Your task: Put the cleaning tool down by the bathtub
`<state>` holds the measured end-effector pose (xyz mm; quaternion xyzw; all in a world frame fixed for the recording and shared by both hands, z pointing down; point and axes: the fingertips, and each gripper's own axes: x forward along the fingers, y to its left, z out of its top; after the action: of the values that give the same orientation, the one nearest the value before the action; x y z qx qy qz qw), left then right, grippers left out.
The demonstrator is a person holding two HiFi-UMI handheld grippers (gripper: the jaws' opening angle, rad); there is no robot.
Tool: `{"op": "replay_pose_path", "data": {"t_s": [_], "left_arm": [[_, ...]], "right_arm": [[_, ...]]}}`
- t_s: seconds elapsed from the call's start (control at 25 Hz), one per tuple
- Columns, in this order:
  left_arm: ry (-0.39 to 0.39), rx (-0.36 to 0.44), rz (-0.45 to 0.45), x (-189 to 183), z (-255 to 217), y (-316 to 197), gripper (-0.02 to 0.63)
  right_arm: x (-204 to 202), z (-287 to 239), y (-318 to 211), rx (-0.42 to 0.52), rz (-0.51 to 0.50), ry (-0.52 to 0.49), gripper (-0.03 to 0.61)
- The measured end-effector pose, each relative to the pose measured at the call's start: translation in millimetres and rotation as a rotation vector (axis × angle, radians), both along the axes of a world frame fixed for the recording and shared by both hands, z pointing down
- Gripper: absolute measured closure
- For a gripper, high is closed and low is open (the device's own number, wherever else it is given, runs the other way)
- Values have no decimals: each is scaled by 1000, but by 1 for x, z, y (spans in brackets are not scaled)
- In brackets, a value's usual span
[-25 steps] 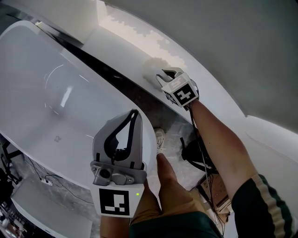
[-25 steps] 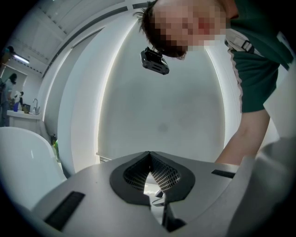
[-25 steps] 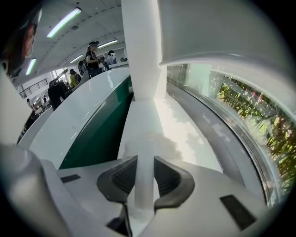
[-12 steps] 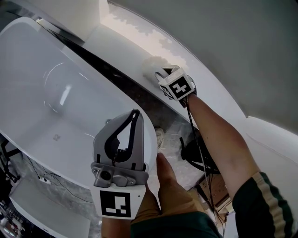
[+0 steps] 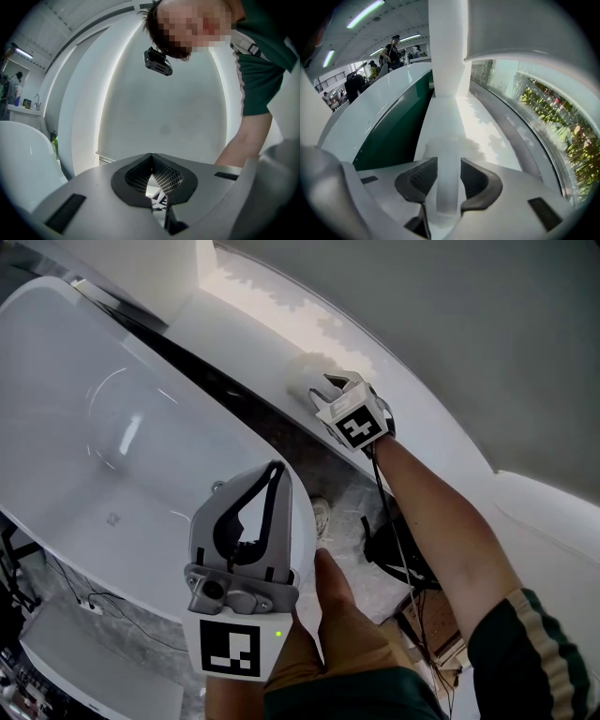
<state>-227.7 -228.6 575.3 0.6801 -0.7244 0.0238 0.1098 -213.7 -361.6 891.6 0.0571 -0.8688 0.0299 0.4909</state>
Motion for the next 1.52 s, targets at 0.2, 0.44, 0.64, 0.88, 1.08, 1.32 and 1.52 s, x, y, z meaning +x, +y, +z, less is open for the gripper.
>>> {"op": "replay_pose_path", "data": {"t_s": [0.2,0.44,0.64,0.88,1.08,1.32,1.52], "left_arm": [[-9,-3,1,0,0,-1,604],[-9,-5,-17,-2,-4,1,604],[-39,-23,-29,-3,-16,-2,604],[-46,1,-15,-4,-43,-6,604],[-52,26,-16,-1,-67,-7,604],[-3,41,-21,1,-99,-1,604],[26,74,-21,13,-130,6,604]], "right_arm": [[0,-6,-2,-8,-4,-23,408],[2,-15,0,-12,0,-25,405],[1,-31,0,-16,-18,-33,402],[-1,-59,3,-26,-41,-54,397],[5,-85,16,-34,-59,-78,396],[14,-132,32,-32,-58,-127,391],[16,-188,39,-7,-33,-218,385]]}}
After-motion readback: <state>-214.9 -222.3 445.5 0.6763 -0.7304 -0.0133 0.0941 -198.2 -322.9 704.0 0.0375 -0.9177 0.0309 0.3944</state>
